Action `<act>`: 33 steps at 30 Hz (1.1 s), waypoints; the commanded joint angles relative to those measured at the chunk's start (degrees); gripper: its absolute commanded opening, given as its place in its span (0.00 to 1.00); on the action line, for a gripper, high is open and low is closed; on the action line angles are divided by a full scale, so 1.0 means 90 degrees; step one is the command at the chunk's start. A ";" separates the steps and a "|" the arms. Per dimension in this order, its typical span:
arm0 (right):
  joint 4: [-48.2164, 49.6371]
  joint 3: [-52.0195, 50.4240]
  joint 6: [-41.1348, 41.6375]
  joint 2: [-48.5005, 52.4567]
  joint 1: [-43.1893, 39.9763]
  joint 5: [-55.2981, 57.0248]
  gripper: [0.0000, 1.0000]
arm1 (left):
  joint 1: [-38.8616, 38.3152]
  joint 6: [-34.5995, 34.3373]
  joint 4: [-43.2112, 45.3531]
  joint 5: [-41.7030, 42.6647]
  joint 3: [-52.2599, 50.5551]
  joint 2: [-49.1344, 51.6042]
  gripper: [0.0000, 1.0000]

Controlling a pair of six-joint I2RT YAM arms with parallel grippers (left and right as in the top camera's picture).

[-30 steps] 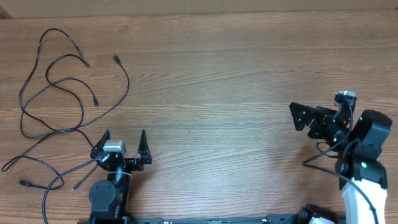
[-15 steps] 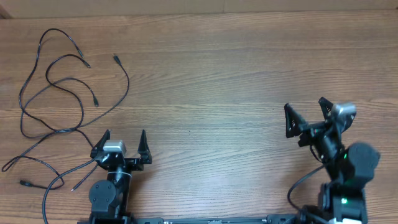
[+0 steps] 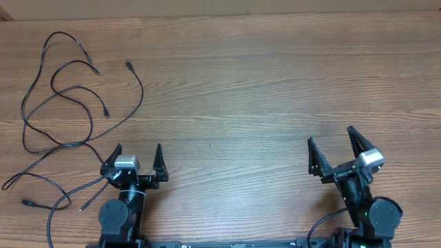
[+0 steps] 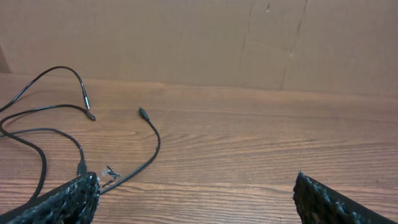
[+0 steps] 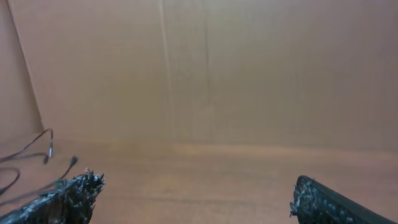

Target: Untangle cables

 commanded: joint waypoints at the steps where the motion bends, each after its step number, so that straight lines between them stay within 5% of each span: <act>1: -0.0112 -0.0068 0.0041 -0.0321 0.0056 0.0223 1.00 | 0.0046 0.0095 0.0007 0.0049 -0.0027 -0.0056 1.00; 13: -0.1695 -0.0068 0.0012 -0.0554 0.0923 0.1710 1.00 | 0.0046 0.0095 0.0007 0.0049 -0.0027 -0.0056 1.00; 33: -0.1768 -0.0068 -0.0376 -0.0554 0.1501 0.1979 1.00 | 0.0046 0.0095 0.0007 0.0049 -0.0027 -0.0056 0.99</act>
